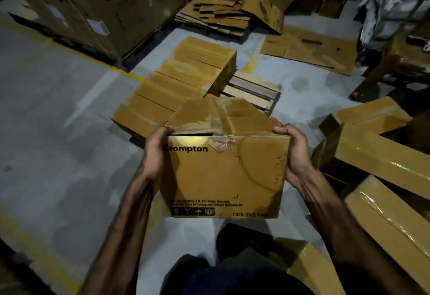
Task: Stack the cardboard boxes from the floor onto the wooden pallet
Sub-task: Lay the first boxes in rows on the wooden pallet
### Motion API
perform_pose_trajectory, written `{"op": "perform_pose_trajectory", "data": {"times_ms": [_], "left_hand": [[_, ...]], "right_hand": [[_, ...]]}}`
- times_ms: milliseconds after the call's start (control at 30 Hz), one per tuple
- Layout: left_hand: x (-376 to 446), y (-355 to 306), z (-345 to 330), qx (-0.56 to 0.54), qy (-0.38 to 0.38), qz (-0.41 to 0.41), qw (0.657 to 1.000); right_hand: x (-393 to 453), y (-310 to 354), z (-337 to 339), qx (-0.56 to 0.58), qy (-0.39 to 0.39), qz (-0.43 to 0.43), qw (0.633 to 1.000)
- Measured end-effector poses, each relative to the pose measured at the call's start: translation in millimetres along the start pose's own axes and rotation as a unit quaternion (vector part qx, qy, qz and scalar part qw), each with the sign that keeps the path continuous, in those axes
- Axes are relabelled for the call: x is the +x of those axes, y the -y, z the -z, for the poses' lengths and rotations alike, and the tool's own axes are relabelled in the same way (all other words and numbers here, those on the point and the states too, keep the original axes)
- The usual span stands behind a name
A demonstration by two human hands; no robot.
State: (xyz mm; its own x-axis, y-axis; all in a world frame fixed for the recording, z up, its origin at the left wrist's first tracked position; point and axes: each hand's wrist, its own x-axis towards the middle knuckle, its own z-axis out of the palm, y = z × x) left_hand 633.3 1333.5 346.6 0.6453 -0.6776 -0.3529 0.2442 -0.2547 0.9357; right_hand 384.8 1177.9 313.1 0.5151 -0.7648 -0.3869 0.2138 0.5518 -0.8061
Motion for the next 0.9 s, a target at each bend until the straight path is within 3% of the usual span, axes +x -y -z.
{"op": "perform_pose_trajectory", "data": {"times_ms": [200, 400, 700, 900], "left_hand": [[74.5, -1.6, -3.2, 0.069, 0.038, 0.009, 0.997], [142.6, -19.2, -24.9, 0.107, 0.105, 0.015, 0.989], [210.8, -40.0, -132.1, 0.161, 0.115, 0.021, 0.98], [239.6, -38.3, -222.2, 0.193, 0.075, 0.034, 0.978]], "right_hand": [[35.5, 8.3, -10.6, -0.016, -0.025, -0.017, 0.999], [61.6, 29.1, -24.7, -0.089, -0.089, 0.019, 0.992], [111.7, 85.7, 25.0, -0.17, -0.178, 0.068, 0.967], [173.7, 134.8, 93.9, -0.19, -0.195, 0.059, 0.96]]}}
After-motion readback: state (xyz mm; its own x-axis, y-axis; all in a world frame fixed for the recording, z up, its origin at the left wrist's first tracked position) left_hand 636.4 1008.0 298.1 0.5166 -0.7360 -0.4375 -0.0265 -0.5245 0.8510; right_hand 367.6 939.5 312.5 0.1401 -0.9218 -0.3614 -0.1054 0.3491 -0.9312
